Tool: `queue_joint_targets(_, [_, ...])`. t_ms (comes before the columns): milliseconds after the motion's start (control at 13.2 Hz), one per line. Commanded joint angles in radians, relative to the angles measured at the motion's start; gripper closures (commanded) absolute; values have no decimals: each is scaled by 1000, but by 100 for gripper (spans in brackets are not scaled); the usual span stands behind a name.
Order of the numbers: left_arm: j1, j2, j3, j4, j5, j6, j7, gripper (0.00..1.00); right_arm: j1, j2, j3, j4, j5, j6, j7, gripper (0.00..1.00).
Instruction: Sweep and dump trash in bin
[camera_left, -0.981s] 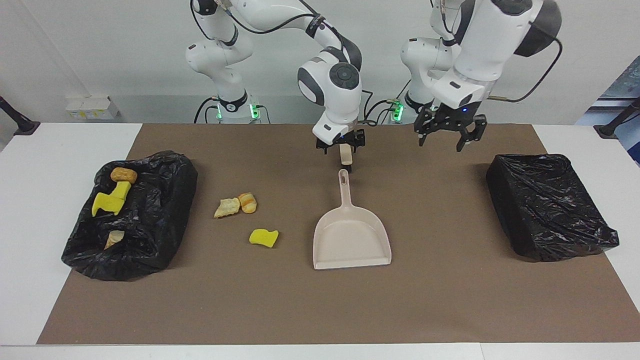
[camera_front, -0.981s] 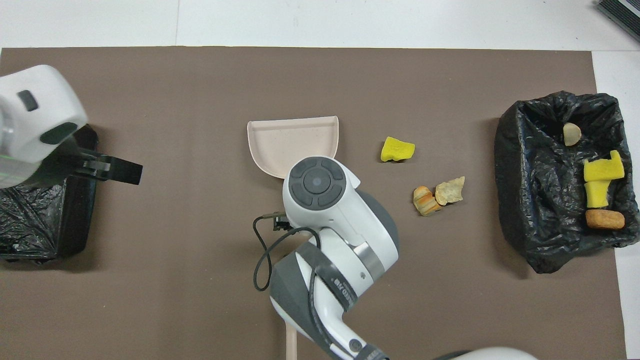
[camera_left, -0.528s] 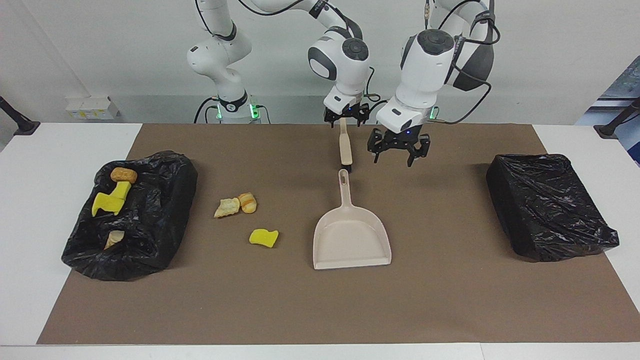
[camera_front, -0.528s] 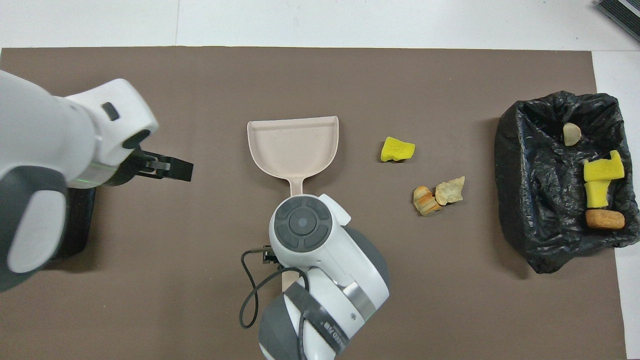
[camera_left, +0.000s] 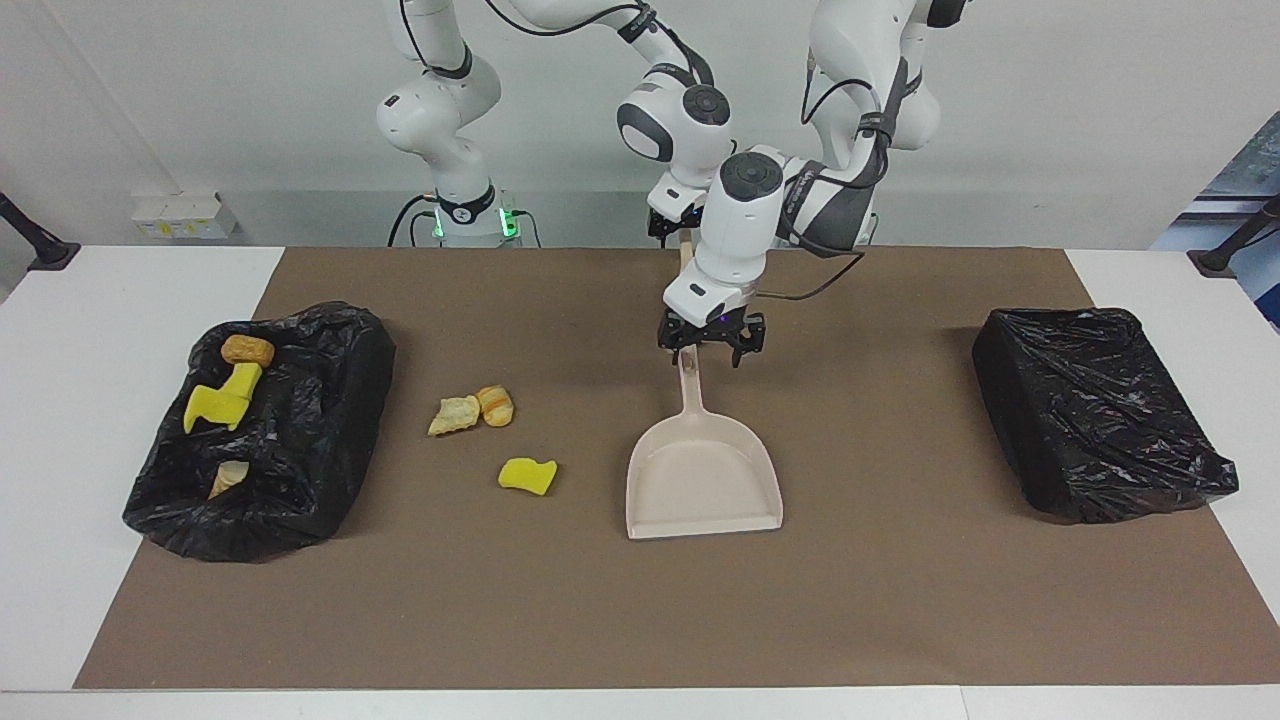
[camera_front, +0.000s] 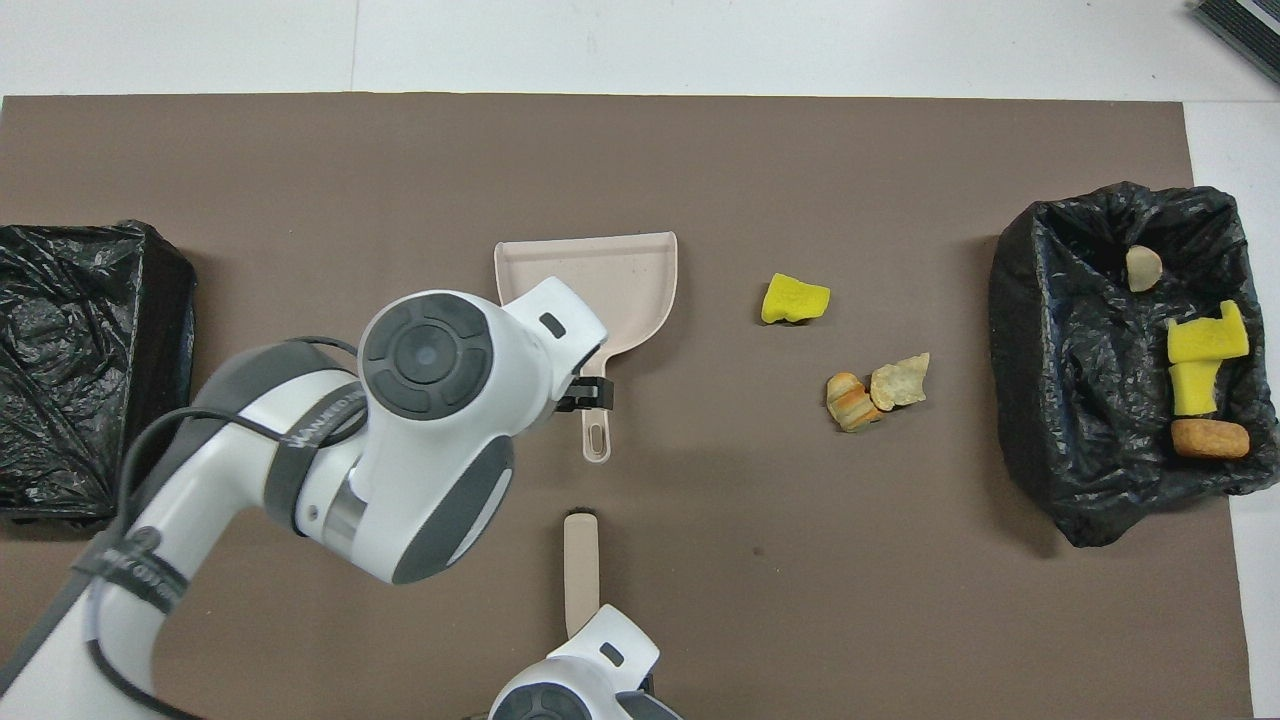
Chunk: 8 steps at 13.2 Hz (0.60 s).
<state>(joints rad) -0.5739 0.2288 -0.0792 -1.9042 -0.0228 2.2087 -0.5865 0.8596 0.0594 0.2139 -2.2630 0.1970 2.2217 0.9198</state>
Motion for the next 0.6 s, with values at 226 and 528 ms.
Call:
queue_joint_targets(226, [-23,-5,16,-55,14,66,-46,2,-24,0,-5,-10,35,26,52,100])
queue_joint_targets(528, [-24,-9,15,-78,14,71,-39,17,-103,-59,-13,8,32,-92,82,100])
